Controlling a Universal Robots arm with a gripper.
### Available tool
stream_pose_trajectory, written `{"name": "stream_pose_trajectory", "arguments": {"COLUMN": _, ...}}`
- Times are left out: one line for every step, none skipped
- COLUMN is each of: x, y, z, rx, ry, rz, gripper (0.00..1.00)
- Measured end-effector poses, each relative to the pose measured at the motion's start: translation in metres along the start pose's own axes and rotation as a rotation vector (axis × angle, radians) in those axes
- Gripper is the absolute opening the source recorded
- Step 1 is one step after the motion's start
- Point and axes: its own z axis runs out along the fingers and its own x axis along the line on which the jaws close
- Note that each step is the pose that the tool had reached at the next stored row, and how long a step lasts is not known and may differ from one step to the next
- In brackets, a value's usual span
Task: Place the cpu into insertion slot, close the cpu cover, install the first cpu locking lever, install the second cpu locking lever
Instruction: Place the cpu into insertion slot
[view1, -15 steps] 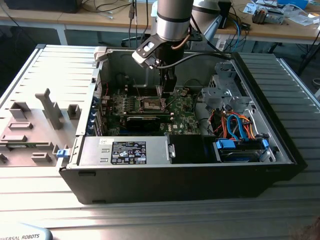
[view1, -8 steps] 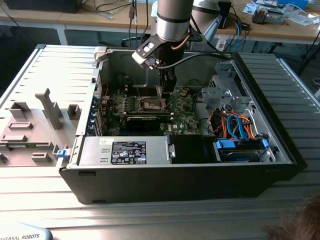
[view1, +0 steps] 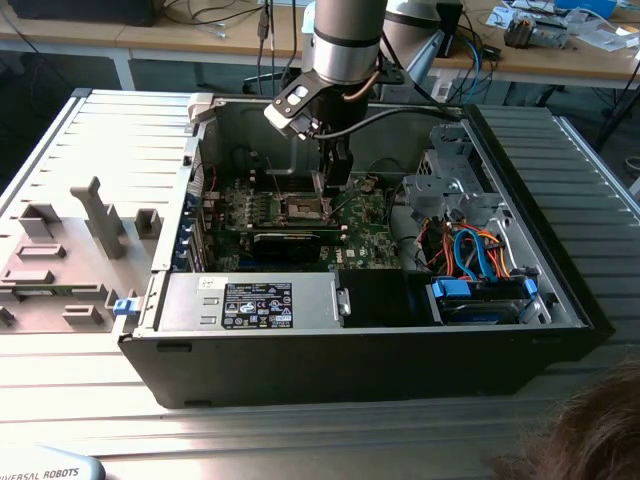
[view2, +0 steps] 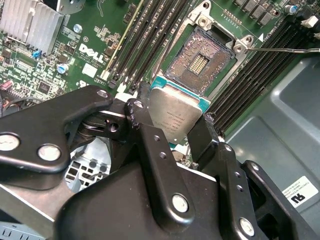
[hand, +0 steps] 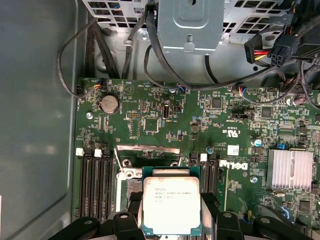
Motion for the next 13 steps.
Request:
{"name": "stream_pose_trajectory", "arguments": {"x": 0.0000, "y": 0.0000, "z": 0.0003, "rx": 0.0000, "ry": 0.0000, "rz": 0.000, "gripper": 0.54}}
{"name": "stream_pose_trajectory", "arguments": {"x": 0.0000, "y": 0.0000, "z": 0.0005, "rx": -0.0001, "ry": 0.0000, "rz": 0.000, "gripper": 0.54}}
{"name": "stream_pose_trajectory", "arguments": {"x": 0.0000, "y": 0.0000, "z": 0.0006, "rx": 0.0000, "ry": 0.0000, "rz": 0.000, "gripper": 0.54}}
{"name": "stream_pose_trajectory", "arguments": {"x": 0.0000, "y": 0.0000, "z": 0.0008, "rx": 0.0000, "ry": 0.0000, "rz": 0.000, "gripper": 0.54}}
{"name": "stream_pose_trajectory", "arguments": {"x": 0.0000, "y": 0.0000, "z": 0.0010, "rx": -0.0001, "ry": 0.0000, "rz": 0.000, "gripper": 0.54}}
{"name": "stream_pose_trajectory", "arguments": {"x": 0.0000, "y": 0.0000, "z": 0.0012, "rx": 0.0000, "ry": 0.0000, "rz": 0.000, "gripper": 0.54}}
{"name": "stream_pose_trajectory", "arguments": {"x": 0.0000, "y": 0.0000, "z": 0.0013, "rx": 0.0000, "ry": 0.0000, "rz": 0.000, "gripper": 0.54}}
{"name": "stream_pose_trajectory", "arguments": {"x": 0.0000, "y": 0.0000, "z": 0.0015, "rx": 0.0000, "ry": -0.0001, "rz": 0.000, "gripper": 0.54}}
{"name": "stream_pose_trajectory", "arguments": {"x": 0.0000, "y": 0.0000, "z": 0.0017, "rx": 0.0000, "ry": 0.0000, "rz": 0.000, "gripper": 0.54}}
{"name": "stream_pose_trajectory", "arguments": {"x": 0.0000, "y": 0.0000, "z": 0.0019, "rx": 0.0000, "ry": 0.0000, "rz": 0.000, "gripper": 0.54}}
{"name": "stream_pose_trajectory", "arguments": {"x": 0.0000, "y": 0.0000, "z": 0.0021, "rx": 0.0000, "ry": 0.0000, "rz": 0.000, "gripper": 0.54}}
{"name": "stream_pose_trajectory", "arguments": {"x": 0.0000, "y": 0.0000, "z": 0.0023, "rx": 0.0000, "ry": 0.0000, "rz": 0.000, "gripper": 0.54}}
{"name": "stream_pose_trajectory", "arguments": {"x": 0.0000, "y": 0.0000, "z": 0.0038, "rx": 0.0000, "ry": 0.0000, "rz": 0.000, "gripper": 0.54}}
